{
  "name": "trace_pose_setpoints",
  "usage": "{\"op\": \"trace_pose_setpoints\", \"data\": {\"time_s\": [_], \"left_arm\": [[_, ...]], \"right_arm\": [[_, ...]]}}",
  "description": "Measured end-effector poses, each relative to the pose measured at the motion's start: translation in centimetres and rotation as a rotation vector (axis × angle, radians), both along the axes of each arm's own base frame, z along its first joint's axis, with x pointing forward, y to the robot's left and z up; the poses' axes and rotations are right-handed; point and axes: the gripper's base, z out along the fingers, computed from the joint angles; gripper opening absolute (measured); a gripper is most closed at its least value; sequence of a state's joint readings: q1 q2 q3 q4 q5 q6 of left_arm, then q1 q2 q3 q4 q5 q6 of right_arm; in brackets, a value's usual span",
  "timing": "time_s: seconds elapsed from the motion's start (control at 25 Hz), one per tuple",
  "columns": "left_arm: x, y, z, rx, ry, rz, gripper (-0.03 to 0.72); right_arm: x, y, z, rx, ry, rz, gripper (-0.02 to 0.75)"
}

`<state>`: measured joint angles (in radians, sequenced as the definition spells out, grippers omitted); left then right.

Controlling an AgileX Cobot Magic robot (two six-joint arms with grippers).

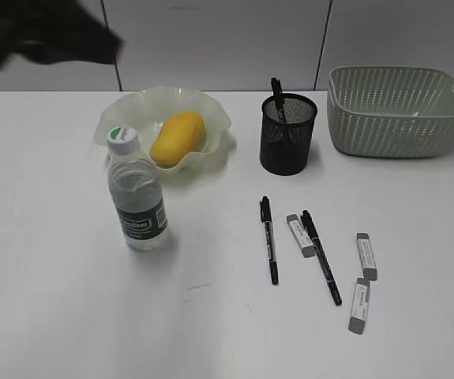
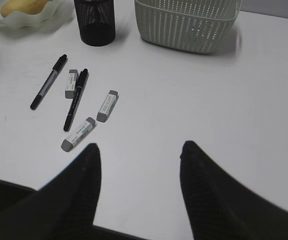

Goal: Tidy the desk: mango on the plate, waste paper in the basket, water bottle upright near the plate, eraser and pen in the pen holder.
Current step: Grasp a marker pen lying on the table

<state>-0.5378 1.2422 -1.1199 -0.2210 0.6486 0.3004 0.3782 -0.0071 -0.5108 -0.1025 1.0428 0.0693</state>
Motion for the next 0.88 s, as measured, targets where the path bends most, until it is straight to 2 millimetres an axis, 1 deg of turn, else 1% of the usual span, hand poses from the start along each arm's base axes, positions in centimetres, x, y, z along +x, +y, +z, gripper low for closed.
{"op": "trace_pose_setpoints", "data": {"time_s": [0.04,0.08,0.16,0.24,0.32,0.36,0.44,0.48,0.6,0.72,0.88], "left_arm": [[1.0,-2.5,-0.2,0.025,0.019,-0.023,0.255],[1.3,-5.3,-0.1,0.036,0.042,-0.046,0.255],[2.2,-10.4,-2.0,0.12,0.111,-0.066,0.279],[3.0,-14.2,-4.2,0.183,0.183,-0.067,0.335],[4.4,-16.9,-7.7,0.223,0.269,-0.034,0.397],[5.1,-17.8,-9.0,0.224,0.302,0.002,0.418],[7.0,-18.8,-12.6,0.235,0.382,0.09,0.438],[7.9,-19.0,-14.2,0.235,0.417,0.137,0.442],[10.4,-19.4,-17.8,0.222,0.488,0.233,0.445],[11.7,-20.2,-20.3,0.196,0.513,0.282,0.425],[12.4,-21.1,-23.0,0.188,0.535,0.306,0.401]], "right_arm": [[0.0,0.0,0.0,0.0,0.0,0.0,0.412],[0.0,0.0,0.0,-0.001,0.002,0.0,0.412],[0.2,0.1,0.0,-0.004,0.01,0.0,0.412],[0.2,0.1,0.0,-0.006,0.014,0.0,0.412],[0.3,0.1,0.0,-0.006,0.014,0.0,0.412],[0.3,0.1,0.0,-0.006,0.014,0.0,0.412],[0.3,0.1,0.0,-0.006,0.015,0.0,0.412],[0.3,0.1,0.0,-0.006,0.015,0.0,0.412],[0.3,0.1,0.0,-0.006,0.015,0.0,0.412],[0.3,0.1,0.0,-0.006,0.015,0.0,0.412],[0.3,0.1,0.0,-0.006,0.015,0.0,0.412]]}}
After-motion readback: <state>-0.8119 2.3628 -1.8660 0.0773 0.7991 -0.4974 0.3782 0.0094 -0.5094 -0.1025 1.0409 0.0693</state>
